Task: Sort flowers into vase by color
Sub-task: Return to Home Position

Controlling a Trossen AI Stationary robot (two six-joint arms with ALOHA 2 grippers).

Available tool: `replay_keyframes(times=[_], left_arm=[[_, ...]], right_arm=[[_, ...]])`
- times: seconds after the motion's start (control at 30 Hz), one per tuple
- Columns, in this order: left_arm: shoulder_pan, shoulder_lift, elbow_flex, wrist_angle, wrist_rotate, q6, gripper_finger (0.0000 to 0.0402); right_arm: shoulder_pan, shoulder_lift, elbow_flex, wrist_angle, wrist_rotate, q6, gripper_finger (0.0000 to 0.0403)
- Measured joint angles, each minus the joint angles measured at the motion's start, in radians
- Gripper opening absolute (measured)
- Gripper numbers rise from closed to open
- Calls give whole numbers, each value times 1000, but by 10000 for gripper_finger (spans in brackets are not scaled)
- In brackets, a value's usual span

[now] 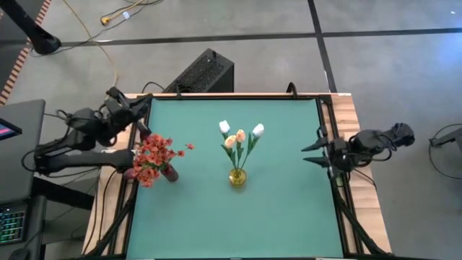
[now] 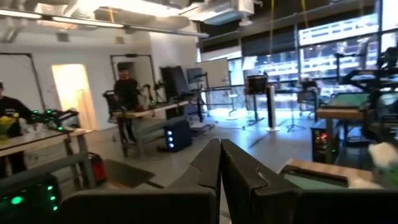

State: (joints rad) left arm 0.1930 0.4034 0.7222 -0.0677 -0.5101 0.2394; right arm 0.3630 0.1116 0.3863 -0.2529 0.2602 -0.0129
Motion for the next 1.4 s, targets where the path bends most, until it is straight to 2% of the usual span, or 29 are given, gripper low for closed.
replay_keyframes(times=[0.13,0.3,0.37,0.5,0.63,0.77,0.97,1.13,1.4], left_arm=[[64,6,-60,62,24,0,0],[184,37,-66,66,117,-48,0],[238,43,-67,47,112,-41,0],[371,39,-67,-19,130,-72,0],[491,50,-74,-128,266,-152,0],[560,47,-145,-118,364,-209,0],[600,-20,-314,17,368,-263,0],[599,-95,-452,156,418,-327,0],[597,-178,-602,237,447,-359,0]], right_arm=[[1,-110,-70,-6,-1,49,102],[2,-82,-83,0,-1,91,33],[3,-74,-81,10,-3,92,17],[3,-74,-82,16,-5,94,24],[3,-74,-82,10,-23,94,34],[3,-74,-82,-3,-33,94,18],[3,-74,-82,-3,-79,95,24],[3,-74,-82,-5,-80,99,24],[3,-74,-82,-7,-80,69,23]])
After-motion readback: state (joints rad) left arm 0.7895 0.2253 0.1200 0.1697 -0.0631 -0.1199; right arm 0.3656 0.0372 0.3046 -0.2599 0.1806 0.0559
